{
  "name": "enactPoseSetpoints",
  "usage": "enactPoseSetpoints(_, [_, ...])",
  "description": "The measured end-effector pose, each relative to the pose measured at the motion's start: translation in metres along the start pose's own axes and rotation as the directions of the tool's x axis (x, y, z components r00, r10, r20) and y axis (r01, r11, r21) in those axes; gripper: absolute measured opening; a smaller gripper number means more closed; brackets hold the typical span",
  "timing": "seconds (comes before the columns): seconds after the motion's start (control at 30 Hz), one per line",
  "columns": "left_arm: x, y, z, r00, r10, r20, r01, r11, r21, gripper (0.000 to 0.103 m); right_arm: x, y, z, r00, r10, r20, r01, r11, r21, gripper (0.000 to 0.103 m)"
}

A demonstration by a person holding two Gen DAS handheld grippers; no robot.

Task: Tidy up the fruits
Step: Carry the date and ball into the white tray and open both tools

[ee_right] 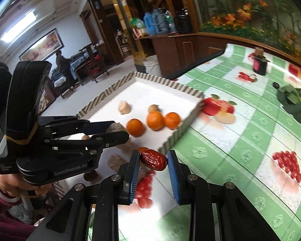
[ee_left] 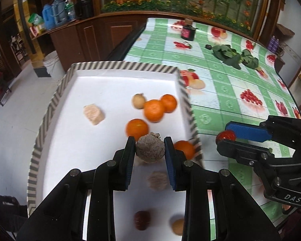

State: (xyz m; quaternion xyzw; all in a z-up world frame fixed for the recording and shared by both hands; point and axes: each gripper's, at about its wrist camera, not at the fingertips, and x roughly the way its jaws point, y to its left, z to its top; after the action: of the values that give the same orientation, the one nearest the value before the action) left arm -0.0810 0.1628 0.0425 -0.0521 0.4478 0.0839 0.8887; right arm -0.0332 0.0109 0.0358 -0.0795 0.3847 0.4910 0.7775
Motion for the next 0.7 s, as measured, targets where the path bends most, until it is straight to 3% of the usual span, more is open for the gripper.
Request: enactPoseSetpoints(0.7, [0.018, 0.056, -0.011, 0.998, 0.043, -0.048, -0.047, 0.995, -0.092, 0.028, 0.042, 0.047, 0.0, 0.992, 0.068, -0.108, -0.081, 0.99, -0.119, 0.027])
